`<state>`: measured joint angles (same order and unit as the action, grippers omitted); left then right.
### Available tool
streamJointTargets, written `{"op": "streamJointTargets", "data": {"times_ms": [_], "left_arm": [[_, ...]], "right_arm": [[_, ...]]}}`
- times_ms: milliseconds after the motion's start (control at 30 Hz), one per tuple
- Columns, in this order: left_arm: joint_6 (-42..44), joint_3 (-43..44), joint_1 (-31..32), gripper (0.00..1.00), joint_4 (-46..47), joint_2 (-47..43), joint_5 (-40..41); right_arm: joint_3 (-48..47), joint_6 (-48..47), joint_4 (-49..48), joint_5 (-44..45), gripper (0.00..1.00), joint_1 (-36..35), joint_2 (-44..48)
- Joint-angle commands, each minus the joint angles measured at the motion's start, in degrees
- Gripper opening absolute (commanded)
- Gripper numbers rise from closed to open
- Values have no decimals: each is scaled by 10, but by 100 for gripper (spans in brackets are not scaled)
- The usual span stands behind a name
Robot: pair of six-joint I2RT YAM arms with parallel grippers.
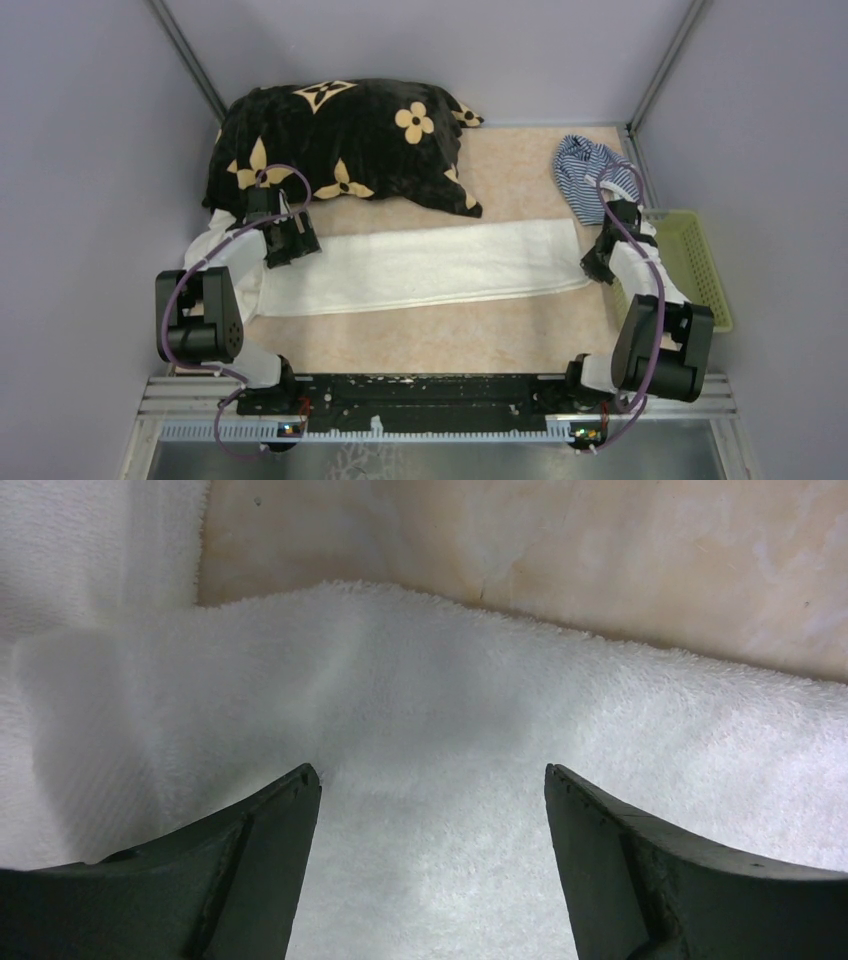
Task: Roll the towels
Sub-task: Fold the towel at the center of the board.
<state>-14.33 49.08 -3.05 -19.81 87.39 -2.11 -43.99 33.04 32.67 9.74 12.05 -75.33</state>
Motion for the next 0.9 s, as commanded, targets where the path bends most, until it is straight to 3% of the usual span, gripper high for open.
{"op": "streamJointTargets", "data": {"times_ms": [0, 167, 367, 500, 667, 767, 867], "left_arm": [[-3, -1, -4, 88, -4, -1, -4], [2, -16, -5, 86, -6, 18, 25], [1, -14, -4, 87, -7, 11, 14], [-1, -10, -3, 87, -5, 10, 10], [-1, -13, -3, 87, -4, 15, 9], [1, -13, -3, 87, -3, 17, 12], [3, -15, -3, 87, -4, 16, 18]], "right_arm": [[-6, -23, -35, 42, 0, 7, -32], [-2, -27, -57, 76, 3, 8, -64], [-56, -60, -23, 63, 26, 7, -66], [-108, -96, -2, 39, 36, -5, -36], [-156, -138, -37, -22, 39, -48, -57], [-182, -156, -71, -108, 39, -61, -111], [-215, -181, -94, -135, 39, -77, -171]]}}
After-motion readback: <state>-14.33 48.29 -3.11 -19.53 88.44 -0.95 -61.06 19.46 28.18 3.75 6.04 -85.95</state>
